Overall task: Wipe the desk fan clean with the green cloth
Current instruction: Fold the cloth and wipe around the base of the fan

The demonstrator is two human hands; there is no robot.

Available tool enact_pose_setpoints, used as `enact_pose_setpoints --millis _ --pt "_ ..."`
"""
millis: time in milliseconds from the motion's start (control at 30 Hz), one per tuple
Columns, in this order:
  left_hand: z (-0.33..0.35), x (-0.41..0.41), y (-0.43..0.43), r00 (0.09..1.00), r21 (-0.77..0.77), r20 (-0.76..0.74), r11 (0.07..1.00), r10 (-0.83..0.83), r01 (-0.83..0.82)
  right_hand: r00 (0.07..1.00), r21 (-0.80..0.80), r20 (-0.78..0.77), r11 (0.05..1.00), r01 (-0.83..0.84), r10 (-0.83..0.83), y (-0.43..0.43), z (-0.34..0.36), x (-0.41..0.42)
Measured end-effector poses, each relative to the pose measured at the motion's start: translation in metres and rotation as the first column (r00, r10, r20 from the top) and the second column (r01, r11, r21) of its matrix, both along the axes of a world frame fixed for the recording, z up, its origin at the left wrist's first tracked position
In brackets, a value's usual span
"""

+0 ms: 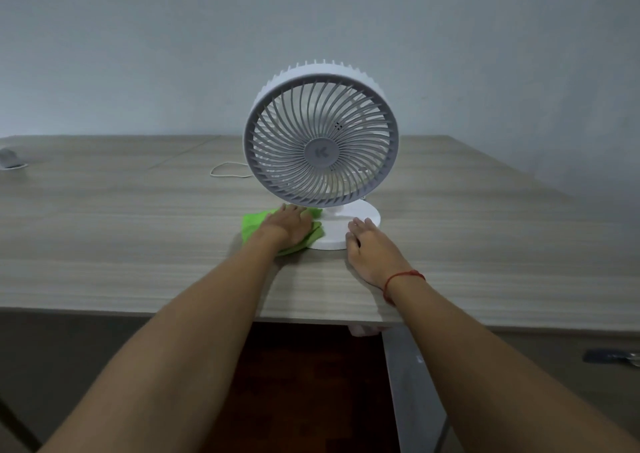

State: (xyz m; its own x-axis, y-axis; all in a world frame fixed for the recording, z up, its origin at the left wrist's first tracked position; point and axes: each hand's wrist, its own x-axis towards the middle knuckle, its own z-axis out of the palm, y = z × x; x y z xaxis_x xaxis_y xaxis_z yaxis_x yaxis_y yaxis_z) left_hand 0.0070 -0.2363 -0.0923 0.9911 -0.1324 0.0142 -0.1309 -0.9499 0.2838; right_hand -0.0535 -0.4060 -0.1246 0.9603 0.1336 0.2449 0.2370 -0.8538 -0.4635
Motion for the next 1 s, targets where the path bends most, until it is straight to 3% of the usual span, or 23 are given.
enact_pose_setpoints --millis 133,400,567,633,767,1000 --pt "-0.004 0.011 0.003 0.999 -0.049 0.036 0.998 0.029 -0.027 1.0 0.004 0.002 1.0 0.004 -0.004 0.001 -0.001 0.001" --pt "-0.02 -0.027 -0.009 0.961 0.041 0.225 0.987 -0.162 0.156 1.0 -0.027 -0.003 1.0 -0.011 0.011 0.002 0.003 -0.001" --pt "-0.028 -0.043 -0.012 0.953 -0.032 0.203 0.971 -0.224 0.235 0.999 0.06 -0.046 0.998 0.0 0.003 -0.005 0.01 -0.004" --pt "-0.028 -0.046 -0.005 0.956 -0.027 0.204 0.975 -0.211 0.221 0.997 0.107 -0.073 0.994 0.021 -0.013 -0.012 0.013 -0.003" --pt "-0.028 -0.053 -0.007 0.963 -0.026 0.227 0.987 -0.147 0.157 0.997 0.01 -0.074 0.999 0.033 -0.033 -0.019 0.012 0.001" --pt "-0.03 -0.049 -0.036 0.954 0.016 0.272 0.991 -0.129 0.129 0.999 -0.018 -0.042 0.999 0.034 -0.034 -0.017 0.013 0.0"
